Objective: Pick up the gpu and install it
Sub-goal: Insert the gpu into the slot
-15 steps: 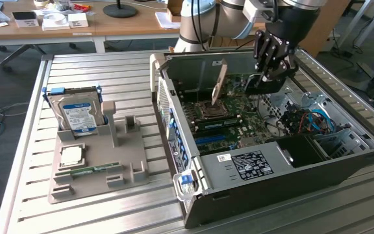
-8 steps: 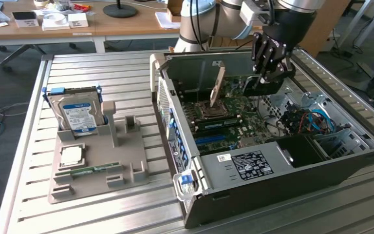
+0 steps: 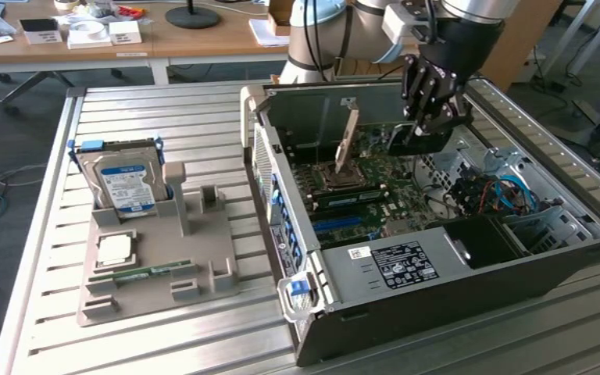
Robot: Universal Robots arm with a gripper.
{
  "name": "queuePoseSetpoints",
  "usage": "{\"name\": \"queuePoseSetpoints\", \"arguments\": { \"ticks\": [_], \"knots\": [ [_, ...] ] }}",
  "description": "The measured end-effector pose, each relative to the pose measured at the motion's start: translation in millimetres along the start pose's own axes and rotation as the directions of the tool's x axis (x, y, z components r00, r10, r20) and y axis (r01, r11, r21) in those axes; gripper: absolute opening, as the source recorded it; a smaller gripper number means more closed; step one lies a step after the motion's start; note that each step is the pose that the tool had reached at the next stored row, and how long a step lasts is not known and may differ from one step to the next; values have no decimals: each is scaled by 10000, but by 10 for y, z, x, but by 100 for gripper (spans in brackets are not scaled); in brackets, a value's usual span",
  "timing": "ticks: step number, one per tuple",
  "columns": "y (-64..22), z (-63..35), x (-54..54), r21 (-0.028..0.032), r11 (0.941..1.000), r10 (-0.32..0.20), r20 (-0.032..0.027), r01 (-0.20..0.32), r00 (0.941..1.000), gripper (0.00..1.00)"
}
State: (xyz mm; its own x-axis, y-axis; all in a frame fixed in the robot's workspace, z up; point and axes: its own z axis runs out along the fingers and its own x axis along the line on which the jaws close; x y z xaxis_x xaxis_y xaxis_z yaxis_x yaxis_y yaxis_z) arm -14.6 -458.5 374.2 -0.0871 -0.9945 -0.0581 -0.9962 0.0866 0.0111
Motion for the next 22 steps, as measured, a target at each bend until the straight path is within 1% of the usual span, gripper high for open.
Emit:
{"name": "queuePoseSetpoints", "arguments": {
  "ticks": [9,12,19,22],
  "knots": [
    [96,69,13,2,9999,-118,-1,118,9999,27],
    [97,104,14,-1,9998,-184,-1,184,9998,27],
    [99,107,15,-3,9998,-196,-2,196,9998,27],
    [104,150,18,-2,9998,-197,-6,197,9998,27]
  ]
}}
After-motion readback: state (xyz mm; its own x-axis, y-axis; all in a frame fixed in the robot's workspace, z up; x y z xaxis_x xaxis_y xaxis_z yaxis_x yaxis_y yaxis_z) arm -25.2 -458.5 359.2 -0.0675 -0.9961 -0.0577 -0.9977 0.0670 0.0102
